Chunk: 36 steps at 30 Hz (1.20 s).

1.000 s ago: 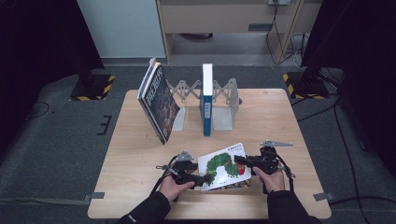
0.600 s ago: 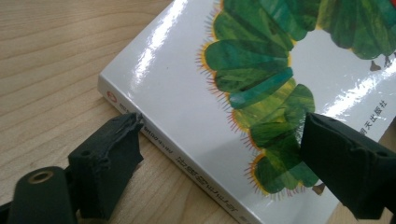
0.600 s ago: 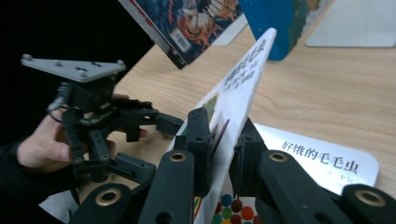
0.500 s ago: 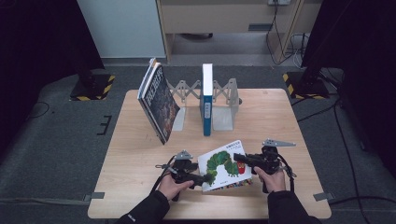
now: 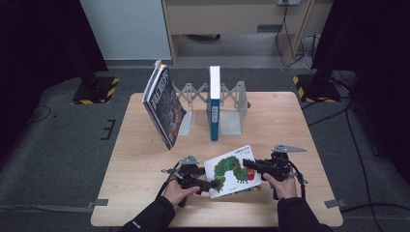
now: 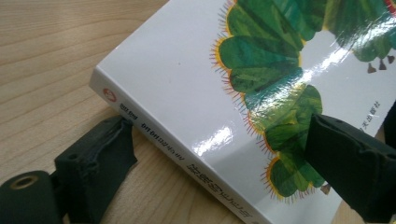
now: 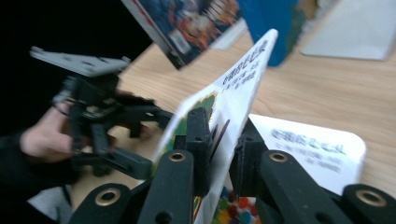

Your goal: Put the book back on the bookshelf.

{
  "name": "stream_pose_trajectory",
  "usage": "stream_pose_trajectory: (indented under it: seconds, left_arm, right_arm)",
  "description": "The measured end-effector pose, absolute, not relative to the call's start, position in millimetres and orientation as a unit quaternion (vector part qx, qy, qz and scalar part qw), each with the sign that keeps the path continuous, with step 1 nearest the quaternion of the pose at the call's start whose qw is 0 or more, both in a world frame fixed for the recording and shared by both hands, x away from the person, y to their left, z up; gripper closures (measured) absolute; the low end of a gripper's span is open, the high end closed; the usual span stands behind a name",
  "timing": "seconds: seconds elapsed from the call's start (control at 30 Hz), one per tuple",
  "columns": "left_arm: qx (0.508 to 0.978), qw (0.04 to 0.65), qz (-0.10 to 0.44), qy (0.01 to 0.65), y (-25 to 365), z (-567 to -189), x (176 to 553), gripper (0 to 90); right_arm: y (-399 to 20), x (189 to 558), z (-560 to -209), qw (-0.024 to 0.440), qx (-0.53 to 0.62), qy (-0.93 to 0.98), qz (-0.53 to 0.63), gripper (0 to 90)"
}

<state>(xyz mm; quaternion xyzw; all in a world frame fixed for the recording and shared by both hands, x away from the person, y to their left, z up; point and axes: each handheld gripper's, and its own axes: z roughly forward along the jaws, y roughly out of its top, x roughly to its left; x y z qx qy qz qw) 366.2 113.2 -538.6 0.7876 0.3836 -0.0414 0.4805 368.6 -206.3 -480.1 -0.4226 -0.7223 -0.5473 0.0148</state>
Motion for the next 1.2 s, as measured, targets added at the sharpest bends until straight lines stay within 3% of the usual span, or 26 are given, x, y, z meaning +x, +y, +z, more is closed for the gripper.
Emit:
stream_pose_trajectory:
  seconds: [0.23, 0.33, 0.5, 0.73, 0.93, 1.2]
  left_arm:
    - [0.787, 0.481, -0.039, 0.385, 113.5, -538.7, 366.5, 8.4]
    - [0.790, 0.479, -0.033, 0.382, 113.1, -538.6, 365.8, 9.9]
    - [0.791, 0.478, -0.031, 0.380, 113.1, -538.8, 365.6, 9.9]
    - [0.793, 0.477, -0.026, 0.378, 112.5, -538.8, 365.0, 9.9]
    - [0.793, 0.476, -0.024, 0.380, 112.2, -538.3, 364.7, 9.9]
    - [0.799, 0.468, -0.016, 0.376, 113.1, -537.1, 364.6, 16.7]
  right_arm:
    - [-206.3, 370.9, -488.7, -0.016, -0.440, -0.747, -0.499, 69.6]
    - [-200.1, 372.3, -496.1, -0.041, -0.450, -0.773, -0.445, 56.4]
    - [-197.5, 372.6, -499.3, -0.048, -0.455, -0.778, -0.431, 54.4]
    - [-190.2, 374.1, -506.8, -0.066, -0.463, -0.789, -0.400, 42.1]
    - [-186.3, 372.7, -508.0, -0.081, -0.462, -0.791, -0.393, 38.7]
    - [-186.4, 372.2, -509.4, -0.083, -0.454, -0.793, -0.397, 38.8]
